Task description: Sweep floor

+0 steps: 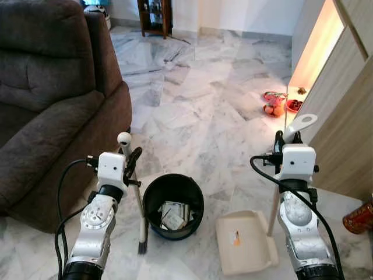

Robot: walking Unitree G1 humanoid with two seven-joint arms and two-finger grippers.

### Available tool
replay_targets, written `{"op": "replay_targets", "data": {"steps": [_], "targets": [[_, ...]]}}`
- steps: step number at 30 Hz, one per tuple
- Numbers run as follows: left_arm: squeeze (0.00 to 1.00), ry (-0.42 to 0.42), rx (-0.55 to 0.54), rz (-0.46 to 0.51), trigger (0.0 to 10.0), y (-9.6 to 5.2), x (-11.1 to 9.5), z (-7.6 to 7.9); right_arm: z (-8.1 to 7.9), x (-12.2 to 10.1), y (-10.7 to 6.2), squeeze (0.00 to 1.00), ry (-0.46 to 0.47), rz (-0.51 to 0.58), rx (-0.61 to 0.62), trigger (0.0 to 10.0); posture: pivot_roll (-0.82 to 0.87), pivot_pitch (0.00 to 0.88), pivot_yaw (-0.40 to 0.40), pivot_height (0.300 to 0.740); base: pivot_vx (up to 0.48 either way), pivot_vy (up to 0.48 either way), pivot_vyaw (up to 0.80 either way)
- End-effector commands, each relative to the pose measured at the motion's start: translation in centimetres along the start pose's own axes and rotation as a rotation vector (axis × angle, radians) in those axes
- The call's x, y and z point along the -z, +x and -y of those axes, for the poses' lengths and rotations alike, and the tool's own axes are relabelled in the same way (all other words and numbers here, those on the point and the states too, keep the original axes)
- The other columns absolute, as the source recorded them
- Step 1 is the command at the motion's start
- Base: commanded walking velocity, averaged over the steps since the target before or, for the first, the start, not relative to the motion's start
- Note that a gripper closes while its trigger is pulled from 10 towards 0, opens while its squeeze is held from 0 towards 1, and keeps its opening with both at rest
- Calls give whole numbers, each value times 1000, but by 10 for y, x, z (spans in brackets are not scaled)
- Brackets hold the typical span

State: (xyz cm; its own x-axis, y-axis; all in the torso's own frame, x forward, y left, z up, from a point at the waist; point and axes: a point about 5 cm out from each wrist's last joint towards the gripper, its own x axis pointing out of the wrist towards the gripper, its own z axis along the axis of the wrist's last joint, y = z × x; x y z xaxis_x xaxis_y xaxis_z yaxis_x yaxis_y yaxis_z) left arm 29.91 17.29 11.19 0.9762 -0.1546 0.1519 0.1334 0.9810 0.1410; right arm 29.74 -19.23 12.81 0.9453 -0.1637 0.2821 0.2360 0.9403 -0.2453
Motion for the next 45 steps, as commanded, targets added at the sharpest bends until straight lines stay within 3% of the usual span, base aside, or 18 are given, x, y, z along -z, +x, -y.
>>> {"op": "replay_targets", "data": {"steps": [1, 45], "targets": [[0, 15, 14, 69, 10000, 2, -13, 0, 1, -6, 4, 0, 14, 43, 11, 10000, -8, 52, 15, 740, 0, 0, 0], [0, -3, 6, 80, 10000, 2, -15, 4, -6, -5, 5, 0, 62, 53, -28, 10000, -33, 96, 5, 740, -6, 0, 0]]}}
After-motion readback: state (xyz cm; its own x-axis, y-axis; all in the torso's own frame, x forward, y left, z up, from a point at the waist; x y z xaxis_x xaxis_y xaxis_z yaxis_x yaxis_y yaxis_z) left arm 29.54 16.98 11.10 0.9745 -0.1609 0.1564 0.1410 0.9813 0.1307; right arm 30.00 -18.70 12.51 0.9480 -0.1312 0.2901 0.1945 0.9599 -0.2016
